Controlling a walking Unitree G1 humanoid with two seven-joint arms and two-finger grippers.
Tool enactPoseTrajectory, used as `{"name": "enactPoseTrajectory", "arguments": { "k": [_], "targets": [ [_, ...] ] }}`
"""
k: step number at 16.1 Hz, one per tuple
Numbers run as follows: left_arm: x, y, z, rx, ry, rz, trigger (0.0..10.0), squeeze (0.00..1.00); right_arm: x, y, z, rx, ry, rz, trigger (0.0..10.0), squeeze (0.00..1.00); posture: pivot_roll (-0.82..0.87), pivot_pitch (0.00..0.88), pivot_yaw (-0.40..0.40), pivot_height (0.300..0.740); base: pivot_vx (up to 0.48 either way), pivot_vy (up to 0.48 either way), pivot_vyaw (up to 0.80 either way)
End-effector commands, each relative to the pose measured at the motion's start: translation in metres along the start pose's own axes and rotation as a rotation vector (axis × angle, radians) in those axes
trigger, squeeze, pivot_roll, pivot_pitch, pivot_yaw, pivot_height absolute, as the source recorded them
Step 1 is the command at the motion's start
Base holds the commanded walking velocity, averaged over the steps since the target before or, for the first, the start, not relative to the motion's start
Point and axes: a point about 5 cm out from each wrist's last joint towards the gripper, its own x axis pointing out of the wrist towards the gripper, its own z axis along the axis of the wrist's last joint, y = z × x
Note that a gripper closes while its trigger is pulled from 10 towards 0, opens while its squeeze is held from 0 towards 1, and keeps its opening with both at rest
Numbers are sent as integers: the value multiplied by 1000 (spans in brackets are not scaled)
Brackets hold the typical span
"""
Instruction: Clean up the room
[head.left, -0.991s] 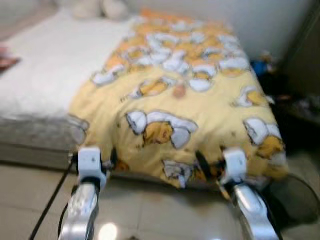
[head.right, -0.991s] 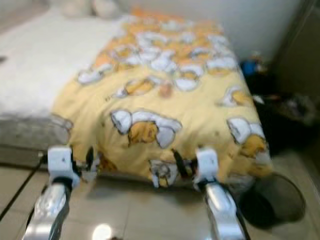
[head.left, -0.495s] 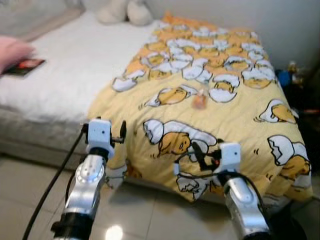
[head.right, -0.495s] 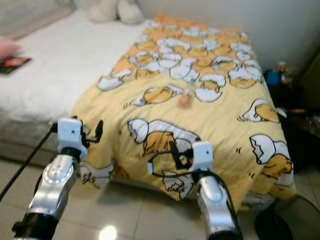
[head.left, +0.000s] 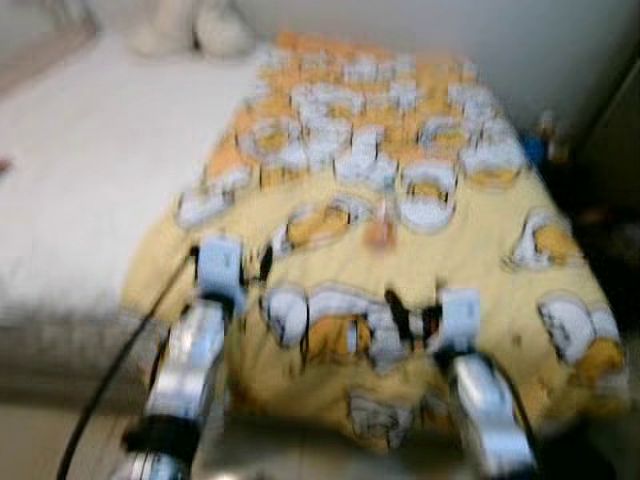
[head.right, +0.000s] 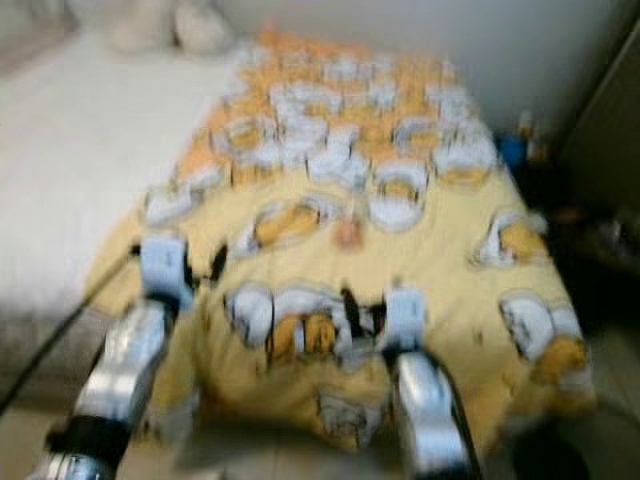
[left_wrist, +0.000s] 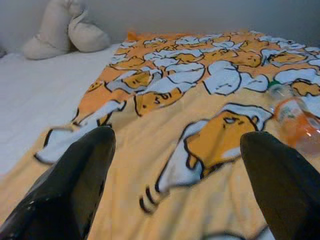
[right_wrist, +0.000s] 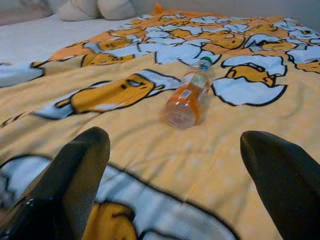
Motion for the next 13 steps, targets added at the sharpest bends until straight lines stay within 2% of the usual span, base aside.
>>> {"name": "enactPoseTrajectory", "arguments": {
  "k": [1, 4, 6, 7, 8, 10, 11, 12, 13],
  "targets": [
    [4, -10, 5, -12, -23, -22, 10000, 0, 2, -10, 9, -19, -25, -30, 10000, 0, -55, 0, 18, 740, 480, 0, 0],
    [5, -16, 8, -3, -44, -61, 10000, 0, 6, -14, 20, -19, -74, -69, 10000, 0, -50, 0, 17, 740, 480, 0, 0],
    [7, -16, 11, -3, -57, -61, 10000, 0, 15, -11, 29, -10, -89, -68, 10000, 0, -46, 0, 18, 740, 480, 0, 0],
    [8, -17, 12, 0, -65, -65, 10000, 0, 28, -10, 46, -3, -136, -73, 10000, 0, -46, 0, 20, 740, 480, 0, 0],
    [8, -18, 13, 1, -70, -68, 10000, 0, 33, -10, 53, 3, -155, -74, 10000, 0, -46, 0, 20, 740, 480, 0, 0],
    [11, -23, 19, 11, -94, -97, 10000, 0, 64, -8, 89, 44, -212, -77, 10000, 0, -36, 0, 28, 740, 480, 0, 0],
    [14, -18, 28, 48, -138, -68, 10000, 0, 87, -4, 105, 60, -189, -70, 10000, 0, -7, 0, 25, 740, 480, 0, 0],
    [16, -14, 30, 45, -138, -51, 10000, 0, 94, -5, 110, 72, -176, -84, 10000, 0, 1, 0, 24, 740, 0, 0, 0],
    [19, -5, 36, 72, -143, -38, 10000, 0, 104, -8, 115, 124, -129, -126, 10000, 0, 35, 0, 15, 740, 0, 0, 0]
  ]
}}
